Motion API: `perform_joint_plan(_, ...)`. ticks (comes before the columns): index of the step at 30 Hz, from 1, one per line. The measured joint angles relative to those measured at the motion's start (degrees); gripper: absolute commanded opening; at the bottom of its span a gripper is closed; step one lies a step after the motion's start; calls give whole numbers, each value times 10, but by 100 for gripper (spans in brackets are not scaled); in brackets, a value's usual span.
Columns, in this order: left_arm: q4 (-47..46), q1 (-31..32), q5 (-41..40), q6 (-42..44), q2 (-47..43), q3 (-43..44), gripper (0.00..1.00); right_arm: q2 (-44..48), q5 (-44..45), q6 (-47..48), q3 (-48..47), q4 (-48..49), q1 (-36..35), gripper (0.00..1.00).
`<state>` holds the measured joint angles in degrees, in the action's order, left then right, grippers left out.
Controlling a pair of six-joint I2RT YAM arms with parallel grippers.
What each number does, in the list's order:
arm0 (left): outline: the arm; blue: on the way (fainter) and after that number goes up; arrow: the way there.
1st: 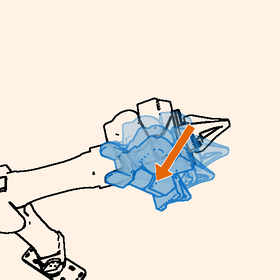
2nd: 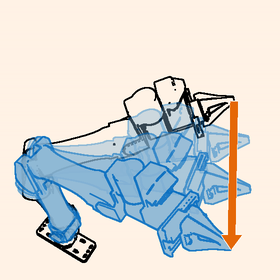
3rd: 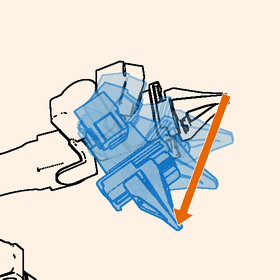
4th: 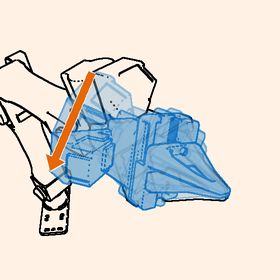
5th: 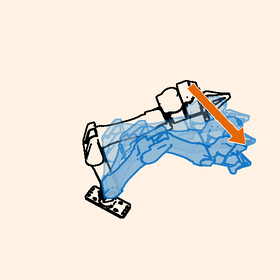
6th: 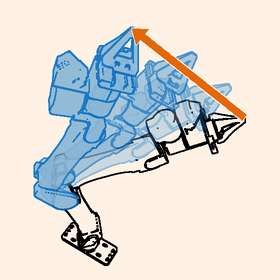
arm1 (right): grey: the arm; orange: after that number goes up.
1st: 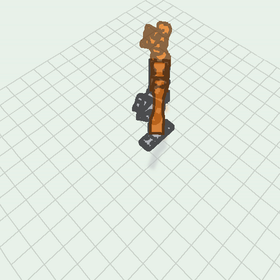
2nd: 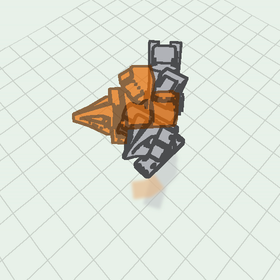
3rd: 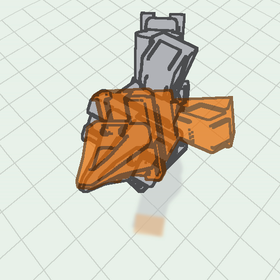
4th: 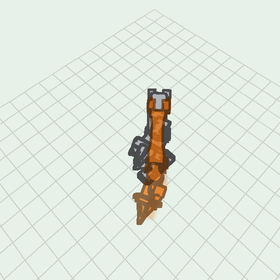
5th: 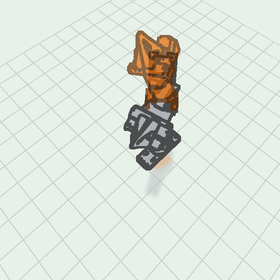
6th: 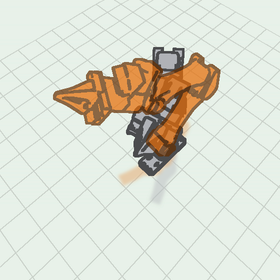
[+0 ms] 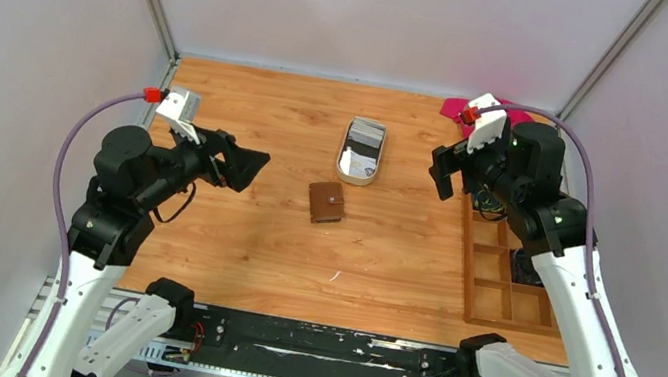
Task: Put the credit cards into the card holder
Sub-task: Move the card holder to the center of the board.
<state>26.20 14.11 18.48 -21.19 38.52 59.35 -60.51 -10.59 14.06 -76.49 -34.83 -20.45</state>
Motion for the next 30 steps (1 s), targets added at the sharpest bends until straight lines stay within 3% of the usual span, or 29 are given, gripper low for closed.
perform_joint_plan(4, -9, 0, 6, 9, -3, -6, 100, -8, -28, 3, 0, 0, 0, 100)
perform_joint_plan(11, -57, 0, 29, 20, -6, -59, 100, -39, -170, 84, 0, -26, 2, 100)
perform_joint_plan(19, -87, 0, 38, 71, 37, -108, 100, -126, -269, 145, 20, -5, 2, 100)
perform_joint_plan(25, -101, 0, 10, 120, 48, -165, 100, -252, -284, 123, -10, 8, 2, 94)
perform_joint_plan(30, -94, 0, -23, 146, 47, -191, 100, -330, -243, 44, -54, 41, 2, 87)
